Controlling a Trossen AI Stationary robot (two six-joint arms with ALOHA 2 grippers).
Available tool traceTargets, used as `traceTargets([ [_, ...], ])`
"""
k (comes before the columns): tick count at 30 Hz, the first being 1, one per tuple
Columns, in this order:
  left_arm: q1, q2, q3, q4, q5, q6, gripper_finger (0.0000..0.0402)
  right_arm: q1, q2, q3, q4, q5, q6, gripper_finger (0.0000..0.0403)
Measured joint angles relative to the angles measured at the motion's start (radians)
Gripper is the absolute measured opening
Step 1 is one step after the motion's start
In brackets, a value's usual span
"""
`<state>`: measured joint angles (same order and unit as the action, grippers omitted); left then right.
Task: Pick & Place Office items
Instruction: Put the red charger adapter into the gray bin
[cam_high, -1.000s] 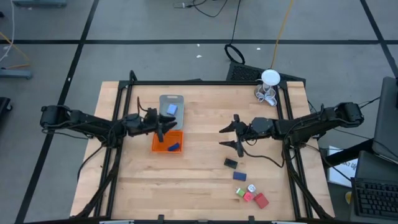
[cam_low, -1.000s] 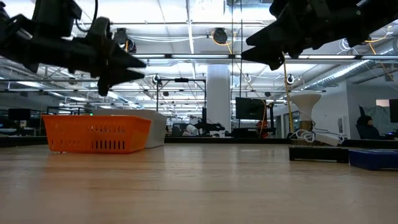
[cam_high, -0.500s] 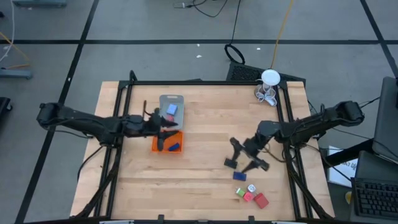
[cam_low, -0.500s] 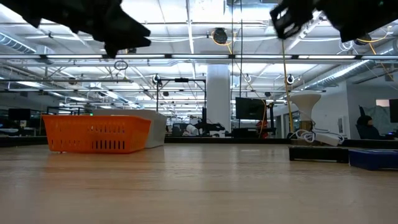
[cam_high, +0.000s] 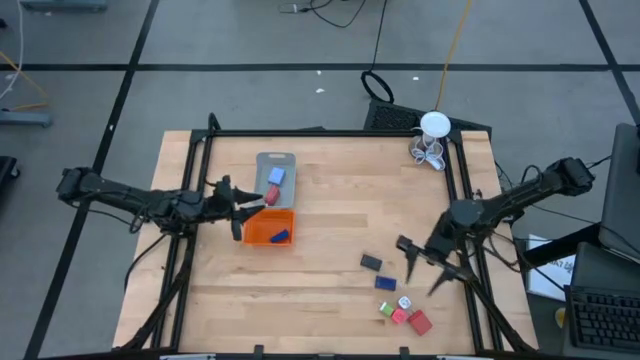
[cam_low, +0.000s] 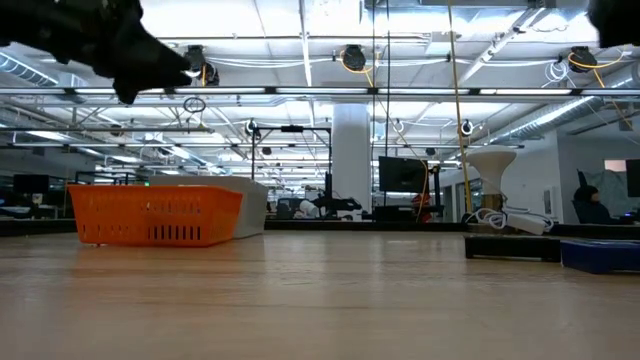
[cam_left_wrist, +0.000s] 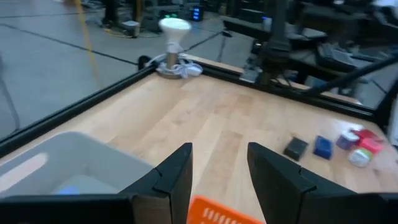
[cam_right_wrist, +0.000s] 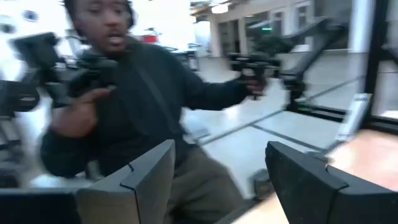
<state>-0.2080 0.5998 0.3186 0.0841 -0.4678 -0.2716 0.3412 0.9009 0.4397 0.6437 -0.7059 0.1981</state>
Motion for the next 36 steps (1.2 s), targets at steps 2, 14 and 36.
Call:
traceTargets([
  [2, -0.005, -0.014, -0.022, 0.000, -0.029, -0.022, 0.0157, 0.057, -0.024, -0.038, 0.023, 0.029, 0.016, 0.0242],
  [14, -0.006, -0.018, -0.067, 0.002, -0.041, -0.071, 0.0157, 0.466, 0.099, -0.081, 0.296, 0.569, -0.095, 0.0242],
  [36, -0.006, -0.018, -0.067, 0.002, -0.039, -0.074, 0.0157, 0.662, 0.538, 0.456, -1.156, 0.685, 1.171, 0.0242],
])
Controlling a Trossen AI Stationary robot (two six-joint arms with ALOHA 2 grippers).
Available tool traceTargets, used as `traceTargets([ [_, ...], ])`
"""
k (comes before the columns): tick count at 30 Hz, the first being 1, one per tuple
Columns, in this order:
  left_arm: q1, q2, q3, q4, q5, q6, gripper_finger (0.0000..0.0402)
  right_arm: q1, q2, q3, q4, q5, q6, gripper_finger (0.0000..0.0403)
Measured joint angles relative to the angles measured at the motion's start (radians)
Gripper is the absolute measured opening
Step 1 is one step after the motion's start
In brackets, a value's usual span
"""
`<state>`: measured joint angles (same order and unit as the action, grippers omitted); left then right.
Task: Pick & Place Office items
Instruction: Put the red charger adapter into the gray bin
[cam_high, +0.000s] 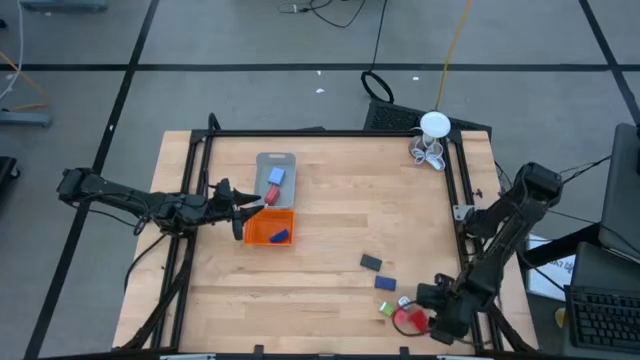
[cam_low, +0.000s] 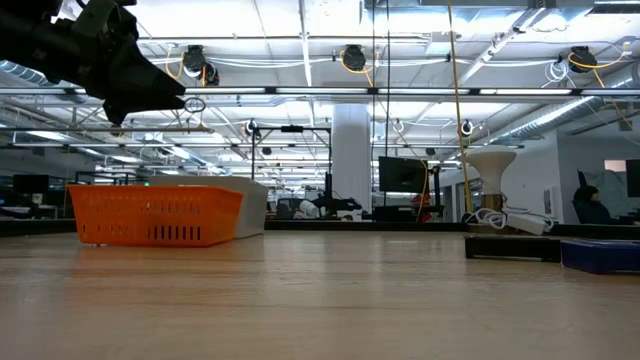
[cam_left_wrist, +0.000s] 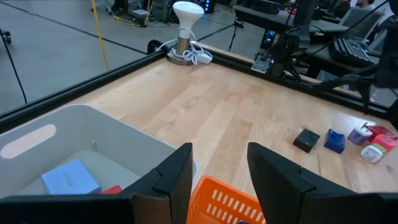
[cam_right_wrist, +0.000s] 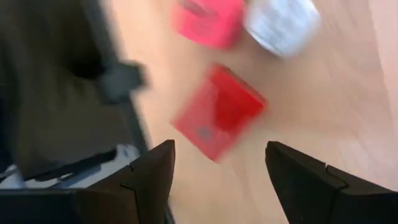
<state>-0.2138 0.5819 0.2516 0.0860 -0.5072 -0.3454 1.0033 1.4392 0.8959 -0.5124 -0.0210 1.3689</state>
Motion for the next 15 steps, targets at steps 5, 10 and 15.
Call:
traceTargets([
  [5, 0.000, 0.000, 0.000, 0.000, 0.000, 0.000, 0.0157, -0.034, 0.049, 0.000, 0.024, -0.070, 0.007, 0.0242],
  [10, 0.000, 0.000, 0.000, 0.000, 0.000, 0.000, 0.0157, -0.080, 0.075, 0.001, 0.050, -0.086, 0.008, 0.0242],
  [15, 0.000, 0.000, 0.000, 0.000, 0.000, 0.000, 0.0157, -0.106, 0.103, 0.000, 0.051, -0.081, -0.040, 0.0242],
])
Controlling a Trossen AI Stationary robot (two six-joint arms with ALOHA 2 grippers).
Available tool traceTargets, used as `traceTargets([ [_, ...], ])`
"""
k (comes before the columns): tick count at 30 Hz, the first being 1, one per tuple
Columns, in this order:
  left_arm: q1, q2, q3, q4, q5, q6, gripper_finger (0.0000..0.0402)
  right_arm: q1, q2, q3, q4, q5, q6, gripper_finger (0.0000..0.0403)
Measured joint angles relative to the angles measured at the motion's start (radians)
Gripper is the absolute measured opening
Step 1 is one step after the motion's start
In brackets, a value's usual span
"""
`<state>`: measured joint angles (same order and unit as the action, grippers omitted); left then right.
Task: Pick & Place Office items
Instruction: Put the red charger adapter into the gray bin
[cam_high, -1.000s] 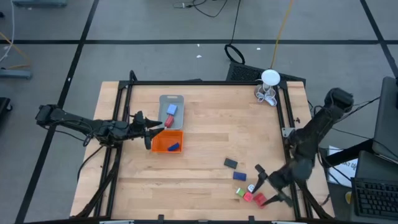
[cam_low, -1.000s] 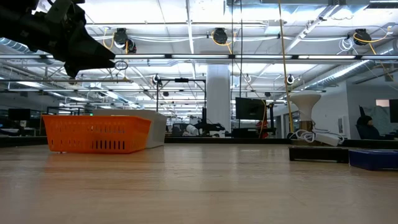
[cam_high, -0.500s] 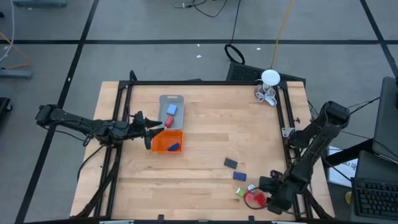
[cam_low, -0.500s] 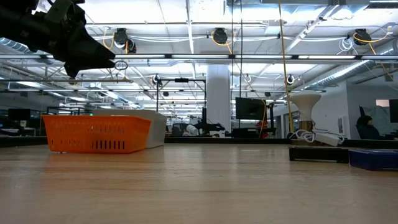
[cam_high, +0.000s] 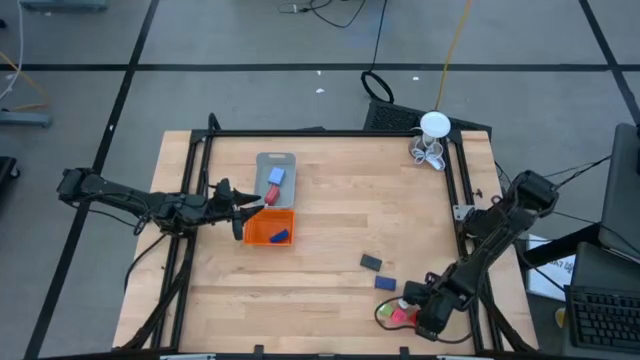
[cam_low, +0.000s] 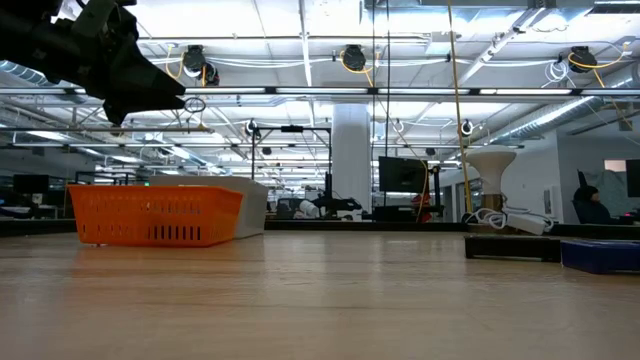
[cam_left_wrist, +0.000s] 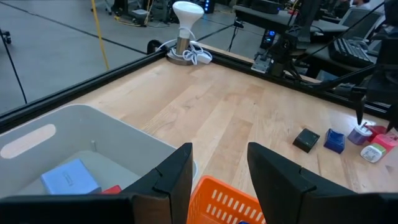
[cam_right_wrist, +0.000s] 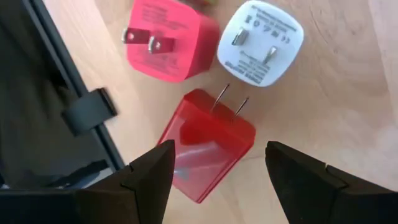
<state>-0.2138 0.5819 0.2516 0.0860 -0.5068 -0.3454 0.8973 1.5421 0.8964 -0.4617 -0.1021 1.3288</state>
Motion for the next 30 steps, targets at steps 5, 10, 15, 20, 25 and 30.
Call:
traceTargets([
  [5, 0.000, 0.000, 0.000, 0.000, 0.000, 0.000, 0.0157, -0.007, 0.009, -0.023, -0.024, 0.054, -0.012, 0.0242],
  [10, 0.000, 0.000, 0.000, 0.000, 0.000, 0.000, 0.0157, -0.007, 0.005, -0.042, -0.130, 0.124, -0.010, 0.0242],
  [15, 0.000, 0.000, 0.000, 0.000, 0.000, 0.000, 0.0157, -0.027, 0.002, -0.044, -0.231, 0.200, -0.040, 0.0227],
  [20, 0.000, 0.000, 0.000, 0.000, 0.000, 0.001, 0.0157, -0.065, -0.010, -0.045, -0.315, 0.218, -0.089, 0.0208],
  [25, 0.000, 0.000, 0.000, 0.000, 0.000, 0.001, 0.0157, -0.093, -0.026, -0.046, -0.434, 0.229, -0.085, 0.0199],
  [30, 0.000, 0.000, 0.000, 0.000, 0.000, 0.001, 0.0157, -0.092, -0.029, -0.046, -0.386, 0.279, -0.107, 0.0202],
])
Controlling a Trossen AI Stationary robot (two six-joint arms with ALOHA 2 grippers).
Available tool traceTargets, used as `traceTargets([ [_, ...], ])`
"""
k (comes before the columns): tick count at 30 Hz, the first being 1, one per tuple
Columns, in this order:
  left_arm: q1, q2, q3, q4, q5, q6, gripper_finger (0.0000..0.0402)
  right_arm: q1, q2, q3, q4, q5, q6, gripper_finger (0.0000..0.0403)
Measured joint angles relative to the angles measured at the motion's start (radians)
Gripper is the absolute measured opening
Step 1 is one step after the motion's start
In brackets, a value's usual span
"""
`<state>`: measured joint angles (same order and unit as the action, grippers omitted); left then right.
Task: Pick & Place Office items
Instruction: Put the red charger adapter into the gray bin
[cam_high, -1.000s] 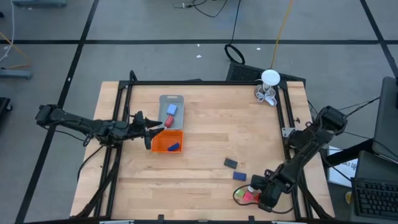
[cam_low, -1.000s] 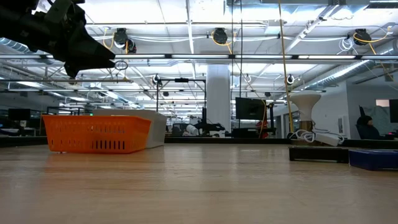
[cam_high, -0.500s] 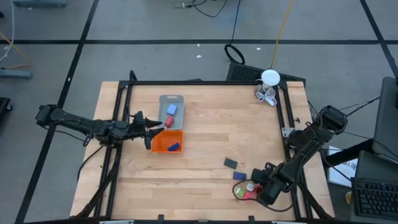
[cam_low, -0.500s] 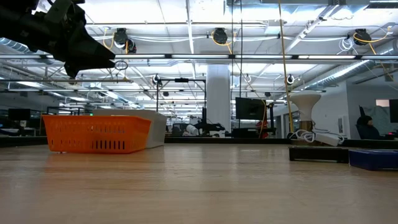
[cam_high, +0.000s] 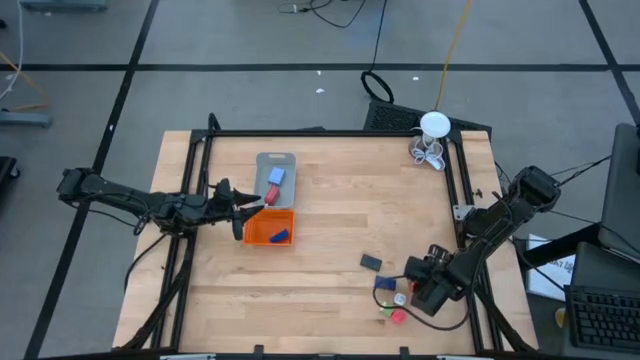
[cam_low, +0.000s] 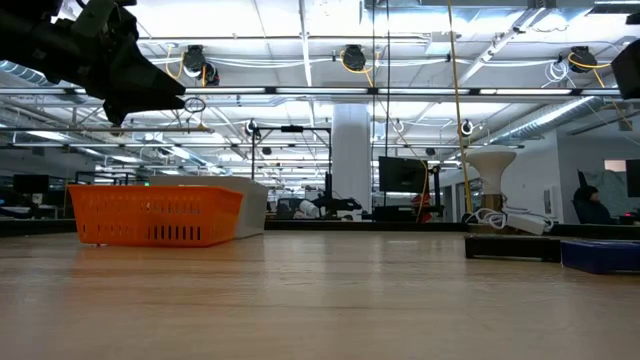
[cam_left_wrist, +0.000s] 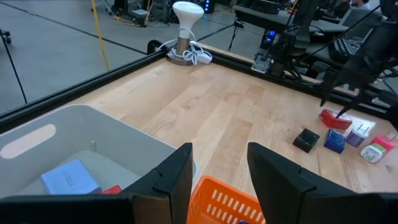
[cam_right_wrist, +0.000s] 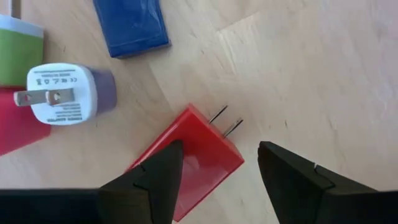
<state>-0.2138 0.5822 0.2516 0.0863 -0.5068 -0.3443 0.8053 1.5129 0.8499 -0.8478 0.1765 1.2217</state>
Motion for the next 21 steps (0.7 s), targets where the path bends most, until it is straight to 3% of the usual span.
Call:
traceTargets([
  [6, 0.000, 0.000, 0.000, 0.000, 0.000, 0.000, 0.0157, -0.007, -0.001, 0.000, 0.084, 0.077, -0.180, 0.0205],
  [13, 0.000, 0.000, 0.000, 0.000, 0.000, 0.000, 0.0157, -0.021, -0.028, 0.000, 0.065, 0.067, -0.149, 0.0212],
  [21, 0.000, 0.000, 0.000, 0.000, 0.000, 0.000, 0.0157, -0.028, -0.112, -0.006, 0.066, 0.016, -0.097, 0.0269],
])
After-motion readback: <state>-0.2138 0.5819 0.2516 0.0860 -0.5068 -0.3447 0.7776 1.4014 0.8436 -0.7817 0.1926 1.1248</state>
